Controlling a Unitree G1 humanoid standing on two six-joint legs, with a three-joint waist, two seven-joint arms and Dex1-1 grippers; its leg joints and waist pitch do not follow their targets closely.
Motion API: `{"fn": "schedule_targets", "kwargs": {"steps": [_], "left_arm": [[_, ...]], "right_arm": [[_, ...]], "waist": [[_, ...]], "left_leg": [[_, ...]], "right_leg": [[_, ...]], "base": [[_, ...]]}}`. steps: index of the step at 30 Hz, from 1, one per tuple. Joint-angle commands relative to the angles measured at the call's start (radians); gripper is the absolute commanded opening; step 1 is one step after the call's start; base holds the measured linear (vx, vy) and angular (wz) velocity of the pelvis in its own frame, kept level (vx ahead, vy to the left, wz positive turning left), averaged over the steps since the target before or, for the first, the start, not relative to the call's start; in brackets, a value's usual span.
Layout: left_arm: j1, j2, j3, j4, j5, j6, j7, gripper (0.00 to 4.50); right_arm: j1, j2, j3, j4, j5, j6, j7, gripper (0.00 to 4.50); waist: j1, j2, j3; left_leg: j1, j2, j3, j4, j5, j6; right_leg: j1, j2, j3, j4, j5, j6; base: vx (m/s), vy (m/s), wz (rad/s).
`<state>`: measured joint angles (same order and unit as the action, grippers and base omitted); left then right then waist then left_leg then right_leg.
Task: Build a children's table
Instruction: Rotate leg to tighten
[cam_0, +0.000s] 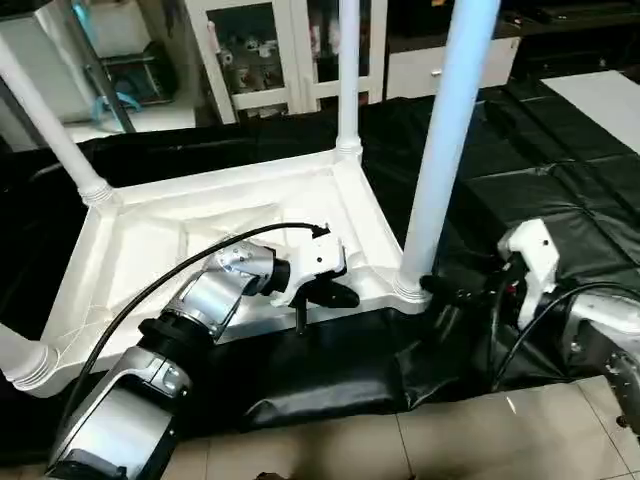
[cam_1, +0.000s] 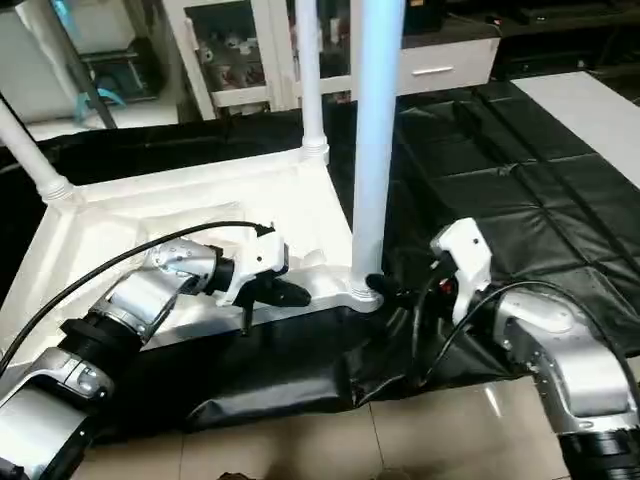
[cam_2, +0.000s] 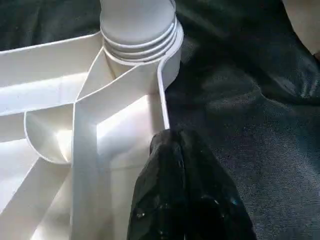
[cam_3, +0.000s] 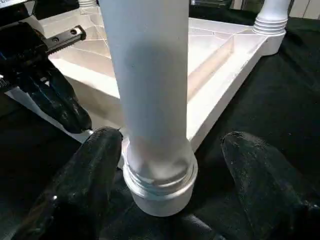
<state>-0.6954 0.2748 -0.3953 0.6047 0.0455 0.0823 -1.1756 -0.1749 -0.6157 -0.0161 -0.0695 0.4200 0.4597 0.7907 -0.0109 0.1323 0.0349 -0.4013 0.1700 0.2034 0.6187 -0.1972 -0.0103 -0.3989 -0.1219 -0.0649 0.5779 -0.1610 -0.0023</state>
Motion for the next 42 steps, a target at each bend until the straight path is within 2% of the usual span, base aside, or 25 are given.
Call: {"fn": "schedule_targets", "kwargs": {"steps": [1,3,4,5,6,7,8,9,10,11,14,17,21,22,23,24,25,26,27,28,31,33,36,37,42], "left_arm": [[0.024,0.004,-0.036,0.016,0.021,0.006,-0.019,0.11],[0.02,-0.003,-0.025,0.03,0.017,0.019,-0.007,0.11],[0.019,-0.005,-0.022,0.034,0.015,0.024,-0.004,0.26],[0.018,-0.009,-0.016,0.036,0.011,0.036,0.001,0.26],[0.018,-0.011,-0.011,0.036,0.008,0.042,0.002,0.36],[0.019,-0.012,-0.006,0.033,0.008,0.036,0.011,0.48],[0.02,-0.012,-0.005,0.032,0.01,0.03,0.018,0.48],[0.021,-0.013,-0.002,0.03,0.013,0.019,0.029,0.55],[0.022,-0.014,0.0,0.03,0.012,0.017,0.033,0.63],[0.028,-0.01,0.0,0.025,0.01,0.02,0.028,0.63],[0.032,-0.006,-0.002,0.02,0.01,0.025,0.018,0.63],[0.039,-0.004,-0.002,0.018,0.013,0.019,0.024,0.63],[0.023,-0.02,0.009,0.044,0.01,0.002,0.055,0.63],[0.02,-0.023,0.012,0.048,0.007,0.0,0.057,0.63],[0.02,-0.023,0.012,0.048,0.007,0.0,0.057,0.63],[0.015,-0.027,0.02,0.047,-0.006,0.015,0.052,0.63],[0.013,-0.029,0.026,0.043,-0.015,0.031,0.044,0.63],[0.013,-0.029,0.026,0.042,-0.016,0.032,0.043,0.82],[0.014,-0.027,0.025,0.045,-0.012,0.027,0.047,0.93],[0.014,-0.027,0.025,0.047,-0.011,0.025,0.047,0.99],[0.021,-0.019,0.009,0.061,0.007,0.011,0.044,1.03],[0.027,-0.015,0.002,0.064,0.016,0.006,0.043,1.03],[0.03,-0.016,0.003,0.072,0.022,0.001,0.057,1.03],[0.032,-0.018,0.006,0.074,0.024,0.0,0.068,1.03],[0.043,-0.005,0.01,0.07,0.024,0.003,0.064,1.03]], "right_arm": [[-0.012,-0.007,-0.007,-0.019,-0.004,0.009,0.003,3.54],[-0.017,-0.006,-0.005,-0.016,-0.006,0.007,0.002,3.54],[-0.018,-0.006,-0.005,-0.016,-0.007,0.007,0.001,3.54],[-0.019,-0.005,-0.004,-0.018,-0.008,0.006,0.0,3.54],[-0.018,-0.004,-0.004,-0.021,-0.008,0.007,0.0,3.54],[-0.018,-0.003,-0.005,-0.031,-0.002,0.013,0.002,3.54],[-0.018,-0.003,-0.006,-0.035,0.002,0.017,0.005,3.54],[-0.017,-0.005,-0.007,-0.041,0.012,0.023,0.014,3.54],[-0.017,-0.008,-0.005,-0.043,0.016,0.026,0.023,3.54],[-0.018,-0.017,0.002,-0.042,0.018,0.03,0.04,3.54],[-0.021,-0.023,0.006,-0.037,0.018,0.032,0.051,3.54],[-0.031,-0.027,0.007,-0.023,0.006,0.022,0.051,3.54],[-0.039,-0.024,0.0,-0.028,0.008,0.023,0.05,3.54],[-0.038,-0.023,0.0,-0.029,0.009,0.023,0.051,3.54],[-0.038,-0.023,0.0,-0.029,0.009,0.023,0.051,3.54],[-0.034,-0.021,0.001,-0.031,0.006,0.02,0.05,3.54],[-0.028,-0.019,0.002,-0.034,0.004,0.018,0.048,3.54],[-0.026,-0.018,0.002,-0.035,0.004,0.017,0.047,3.54],[-0.019,-0.018,0.0,-0.043,0.005,0.018,0.045,3.54],[-0.016,-0.017,0.0,-0.045,0.005,0.019,0.045,3.54],[-0.008,-0.026,0.005,-0.051,0.006,0.024,0.057,3.54],[-0.01,-0.029,0.008,-0.044,0.002,0.022,0.062,3.54],[-0.016,-0.03,0.012,-0.035,-0.004,0.019,0.063,3.54],[-0.022,-0.029,0.014,-0.03,-0.007,0.017,0.064,3.54],[-0.029,-0.022,0.022,-0.038,-0.008,0.021,0.063,3.54]], "waist": [[-0.003,-0.027,-0.063],[-0.003,-0.025,-0.064],[-0.003,-0.025,-0.064],[-0.004,-0.029,-0.064],[-0.002,-0.026,-0.063],[-0.002,-0.03,-0.063],[-0.001,-0.029,-0.062],[0.001,-0.042,-0.064],[-0.001,-0.05,-0.061],[0.001,-0.045,-0.062],[0.0,-0.047,-0.06],[-0.003,-0.05,-0.062],[-0.006,-0.044,-0.061],[-0.016,-0.037,-0.006],[-0.016,-0.022,-0.061],[-0.023,-0.035,-0.065],[-0.019,-0.034,-0.062],[-0.021,-0.038,-0.06],[-0.019,-0.036,-0.067],[-0.018,-0.034,-0.07],[-0.016,-0.041,-0.068],[-0.015,-0.037,-0.065],[-0.015,-0.039,-0.062],[-0.015,-0.043,-0.063],[-0.014,-0.04,-0.062]], "left_leg": [[0.025,0.049,-0.032,-0.086,-0.241,0.088],[0.025,0.049,-0.032,-0.085,-0.235,0.09],[0.025,0.049,-0.031,-0.085,-0.23,0.092],[0.025,0.049,-0.031,-0.085,-0.23,0.093],[0.026,0.049,-0.031,-0.085,-0.233,0.093],[0.027,0.05,-0.03,-0.086,-0.239,0.092],[0.028,0.05,-0.03,-0.086,-0.244,0.092],[0.026,0.05,-0.031,-0.085,-0.237,0.094],[0.024,0.051,-0.029,-0.086,-0.24,0.097],[0.025,0.051,-0.031,-0.086,-0.239,0.096],[0.026,0.053,-0.031,-0.088,-0.249,0.087],[0.026,0.051,-0.031,-0.088,-0.251,0.081],[0.026,0.05,-0.031,-0.088,-0.255,0.082],[0.033,0.07,-0.059,-0.125,-0.429,0.069],[0.063,0.073,-0.045,-0.1,-0.36,0.063],[0.031,0.051,-0.04,-0.103,-0.295,0.068],[0.032,0.05,-0.033,-0.098,-0.261,0.083],[0.031,0.049,-0.031,-0.096,-0.255,0.089],[0.027,0.047,-0.031,-0.089,-0.221,0.098],[0.023,0.048,-0.032,-0.085,-0.177,0.114],[0.027,0.048,-0.028,-0.084,-0.179,0.132],[0.031,0.05,-0.028,-0.086,-0.206,0.123],[0.032,0.051,-0.029,-0.089,-0.235,0.106],[0.032,0.051,-0.029,-0.09,-0.232,0.103],[0.033,0.05,-0.029,-0.091,-0.243,0.093]], "right_leg": [[0.04,-0.028,0.02,-0.066,-0.256,-0.191],[0.04,-0.029,0.02,-0.065,-0.249,-0.193],[0.04,-0.028,0.02,-0.064,-0.245,-0.195],[0.04,-0.028,0.02,-0.065,-0.247,-0.194],[0.039,-0.029,0.02,-0.065,-0.256,-0.195],[0.038,-0.029,0.021,-0.066,-0.269,-0.193],[0.038,-0.028,0.021,-0.067,-0.277,-0.191],[0.04,-0.031,0.022,-0.064,-0.285,-0.189],[0.038,-0.031,0.022,-0.069,-0.309,-0.182],[0.039,-0.032,0.022,-0.067,-0.316,-0.179],[0.035,-0.031,0.023,-0.071,-0.338,-0.168],[0.036,-0.03,0.023,-0.07,-0.31,-0.173],[0.036,-0.03,0.023,-0.071,-0.307,-0.176],[0.026,-0.002,-0.02,-0.117,-0.208,-0.125],[0.039,-0.024,-0.001,-0.089,-0.14,-0.172],[0.072,-0.035,0.003,-0.071,-0.162,-0.191],[0.057,-0.039,0.009,-0.076,-0.212,-0.195],[0.055,-0.038,0.011,-0.078,-0.238,-0.195],[0.057,-0.039,0.013,-0.072,-0.249,-0.196],[0.055,-0.037,0.015,-0.066,-0.218,-0.199],[0.05,-0.032,0.015,-0.069,-0.222,-0.209],[0.047,-0.032,0.016,-0.071,-0.258,-0.205],[0.045,-0.031,0.017,-0.076,-0.3,-0.193],[0.045,-0.031,0.018,-0.074,-0.303,-0.191],[0.043,-0.03,0.02,-0.075,-0.302,-0.19]], "base": [[0.0,0.0,0.0],[0.0,0.0,0.0],[0.0,0.0,0.0],[0.0,0.0,0.0],[0.0,0.0,0.0],[0.0,0.0,0.0],[0.0,0.0,0.0],[0.0,0.0,0.0],[0.0,0.0,0.0],[0.0,0.0,0.0],[0.0,0.0,0.0],[0.0,0.0,0.0],[-0.039,0.004,0.0],[-0.142,0.038,0.09],[-0.142,0.038,0.09],[0.0,0.0,0.0],[0.0,0.0,0.0],[0.0,0.0,0.0],[0.0,0.0,0.0],[0.0,0.0,0.0],[0.0,0.0,0.0],[0.0,0.0,0.0],[0.0,0.0,0.0],[0.0,0.0,0.0],[0.0,0.0,0.0]]}}
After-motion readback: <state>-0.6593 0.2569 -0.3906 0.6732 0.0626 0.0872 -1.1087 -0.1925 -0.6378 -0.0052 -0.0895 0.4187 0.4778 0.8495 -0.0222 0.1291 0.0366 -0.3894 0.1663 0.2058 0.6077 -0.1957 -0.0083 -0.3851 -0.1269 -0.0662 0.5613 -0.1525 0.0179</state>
